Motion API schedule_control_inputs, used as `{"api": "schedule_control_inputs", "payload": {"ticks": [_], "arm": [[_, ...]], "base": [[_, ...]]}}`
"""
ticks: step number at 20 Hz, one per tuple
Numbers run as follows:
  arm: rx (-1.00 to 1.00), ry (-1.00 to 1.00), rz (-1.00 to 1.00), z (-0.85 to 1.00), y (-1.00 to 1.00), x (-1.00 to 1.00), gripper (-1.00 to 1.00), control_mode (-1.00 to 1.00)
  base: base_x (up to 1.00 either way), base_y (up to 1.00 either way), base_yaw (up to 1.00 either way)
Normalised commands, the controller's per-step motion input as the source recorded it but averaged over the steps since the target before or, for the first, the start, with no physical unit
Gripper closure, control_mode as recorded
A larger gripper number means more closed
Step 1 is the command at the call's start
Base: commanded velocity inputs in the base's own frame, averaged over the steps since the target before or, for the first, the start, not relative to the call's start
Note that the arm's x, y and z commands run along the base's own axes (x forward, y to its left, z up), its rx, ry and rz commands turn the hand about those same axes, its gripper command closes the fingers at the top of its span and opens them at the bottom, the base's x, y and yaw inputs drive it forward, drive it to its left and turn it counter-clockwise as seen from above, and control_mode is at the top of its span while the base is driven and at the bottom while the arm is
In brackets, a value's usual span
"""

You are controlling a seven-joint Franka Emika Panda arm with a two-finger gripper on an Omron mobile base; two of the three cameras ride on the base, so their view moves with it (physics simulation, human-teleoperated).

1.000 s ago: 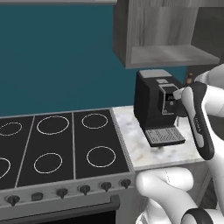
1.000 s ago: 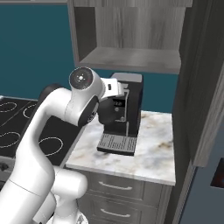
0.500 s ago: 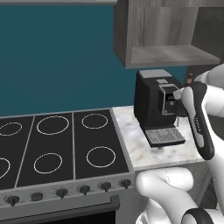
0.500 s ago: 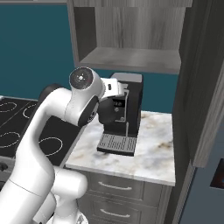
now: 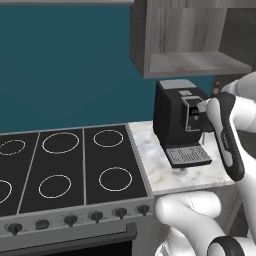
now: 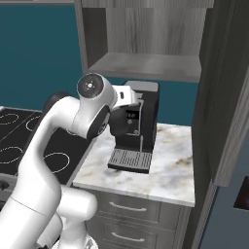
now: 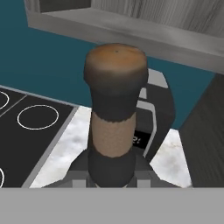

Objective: Sort all alcoholic drinks to one cabinet, and non-alcoholic drinks to the other.

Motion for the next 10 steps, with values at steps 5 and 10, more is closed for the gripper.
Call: {"api": "schedule_control_inputs", "payload": {"ticks": [5,10], "arm": [[0.0,-0.04,-0.01,0.44,0.13,0.33,1.0,-1.0],[0.0,-0.07,-0.06,0.73,0.24,0.43,1.0,-1.0]], "base": [[0.0,0.0,0.0],[0.0,0.0,0.0]]}}
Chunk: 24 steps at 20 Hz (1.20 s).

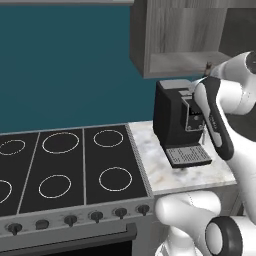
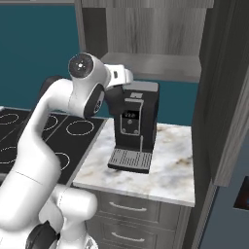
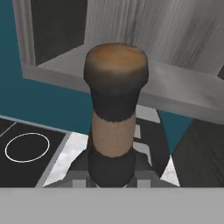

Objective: Sort all alcoholic drinks to one cabinet, and non-alcoholic drinks to the other.

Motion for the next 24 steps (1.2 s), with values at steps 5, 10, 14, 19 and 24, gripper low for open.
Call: {"api": "schedule_control_inputs", "payload": {"ticks": [5,10,14,19,24], "arm": [[0.0,-0.14,-0.08,0.55,0.28,0.43,1.0,-1.0],[-0.01,-0.14,-0.12,0.59,0.21,0.54,1.0,-1.0],[0.0,-0.2,-0.1,0.34,0.0,0.46,1.0,-1.0],[0.01,-0.13,-0.06,0.35,0.0,0.46,1.0,-1.0],[0.08,-0.01,-0.02,0.1,0.0,0.59,1.0,-1.0]], "base": [[0.0,0.0,0.0],[0.0,0.0,0.0],[0.0,0.0,0.0],[0.0,0.0,0.0],[0.0,0.0,0.0]]}}
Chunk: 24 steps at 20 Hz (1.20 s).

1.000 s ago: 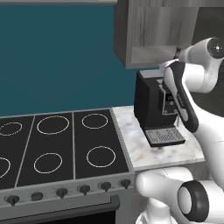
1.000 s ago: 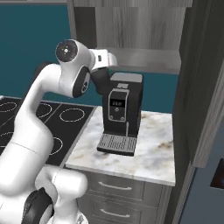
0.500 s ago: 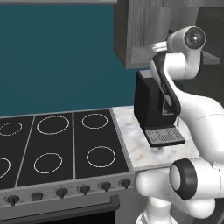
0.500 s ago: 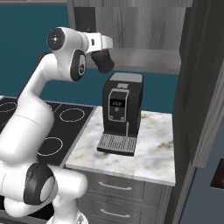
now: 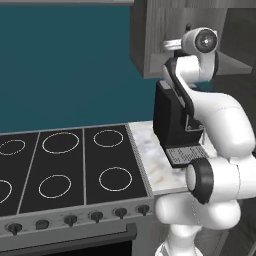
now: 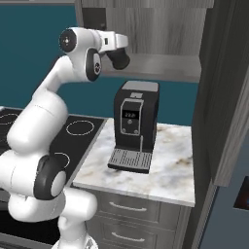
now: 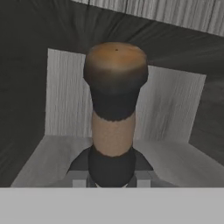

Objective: Sort all alcoholic drinks to one cabinet, and non-alcoholic drinks to the other.

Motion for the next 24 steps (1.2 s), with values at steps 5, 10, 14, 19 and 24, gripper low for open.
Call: {"api": "schedule_control_inputs", "payload": {"ticks": [5,10,14,19,24], "arm": [[0.11,0.0,-0.01,0.0,0.0,0.67,1.0,-1.0],[0.08,0.0,0.0,-0.03,0.0,0.75,1.0,-1.0],[0.07,0.0,0.0,-0.11,0.0,0.8,1.0,-1.0],[0.03,0.02,0.0,-0.16,0.0,0.88,1.0,-1.0],[0.04,0.05,0.0,-0.25,0.0,0.67,1.0,-1.0]], "base": [[0.0,0.0,0.0],[0.0,0.0,0.0],[0.0,0.0,0.0],[0.0,0.0,0.0],[0.0,0.0,0.0]]}}
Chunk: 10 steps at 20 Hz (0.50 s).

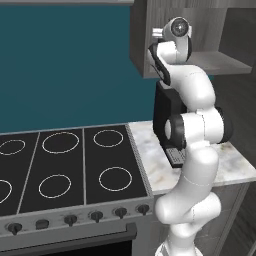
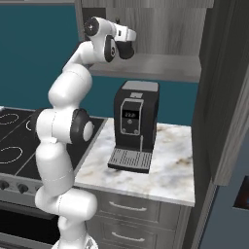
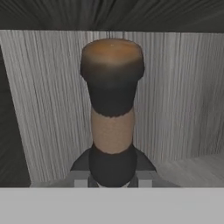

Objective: Sort all alcoholic drinks to one cabinet, and non-alcoholic drinks to the other.

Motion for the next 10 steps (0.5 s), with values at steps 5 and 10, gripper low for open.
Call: {"api": "schedule_control_inputs", "payload": {"ticks": [5,10], "arm": [[0.08,0.06,0.0,-0.47,-0.04,0.31,1.0,-1.0],[0.08,0.09,0.0,-0.59,-0.07,0.26,1.0,-1.0]], "base": [[0.0,0.0,0.0],[0.0,0.0,0.0]]}}
